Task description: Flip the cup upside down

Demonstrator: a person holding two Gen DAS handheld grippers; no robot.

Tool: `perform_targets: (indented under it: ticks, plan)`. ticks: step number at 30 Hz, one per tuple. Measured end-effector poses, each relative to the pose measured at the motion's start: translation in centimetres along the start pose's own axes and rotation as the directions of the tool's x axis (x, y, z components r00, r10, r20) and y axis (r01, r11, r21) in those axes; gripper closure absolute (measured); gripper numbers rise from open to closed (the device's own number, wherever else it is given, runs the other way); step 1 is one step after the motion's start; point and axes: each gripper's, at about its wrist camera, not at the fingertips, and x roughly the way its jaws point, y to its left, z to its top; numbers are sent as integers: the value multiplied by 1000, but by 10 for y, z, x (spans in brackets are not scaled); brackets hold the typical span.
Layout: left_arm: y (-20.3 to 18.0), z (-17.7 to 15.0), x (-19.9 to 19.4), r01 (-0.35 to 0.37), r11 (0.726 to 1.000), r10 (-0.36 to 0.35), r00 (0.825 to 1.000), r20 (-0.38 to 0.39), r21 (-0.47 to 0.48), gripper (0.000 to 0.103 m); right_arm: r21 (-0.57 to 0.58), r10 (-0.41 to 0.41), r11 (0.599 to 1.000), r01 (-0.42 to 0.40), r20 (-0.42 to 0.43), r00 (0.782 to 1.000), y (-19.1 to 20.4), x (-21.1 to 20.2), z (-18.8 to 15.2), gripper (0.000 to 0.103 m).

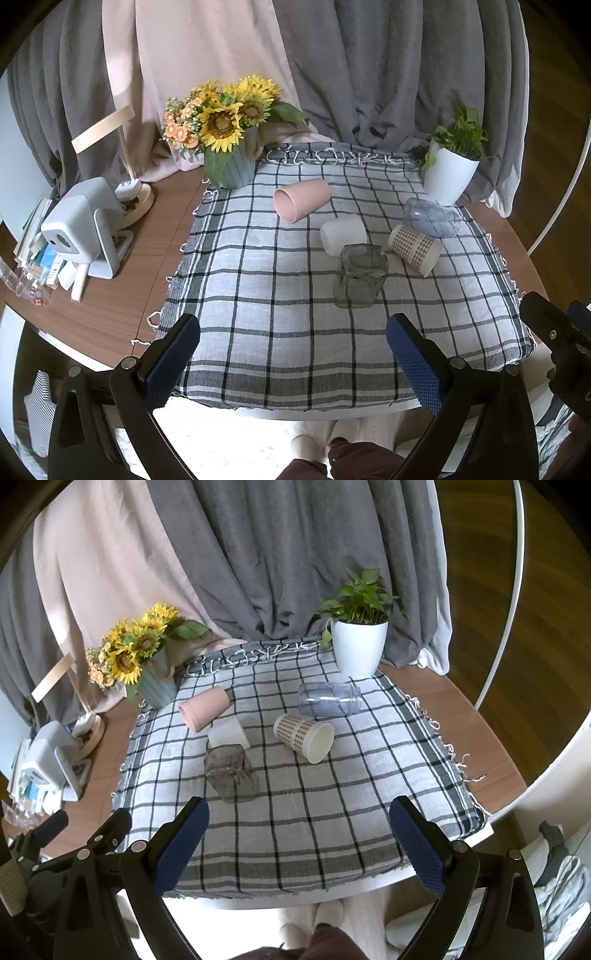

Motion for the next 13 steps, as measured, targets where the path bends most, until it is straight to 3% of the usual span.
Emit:
perform_targets:
  ticks: [13]
  plan:
    - [-5,0,5,1,1000,-1,1000,-5,7,0,5,-4,1000,4,-4,1000,1,1,-3,5]
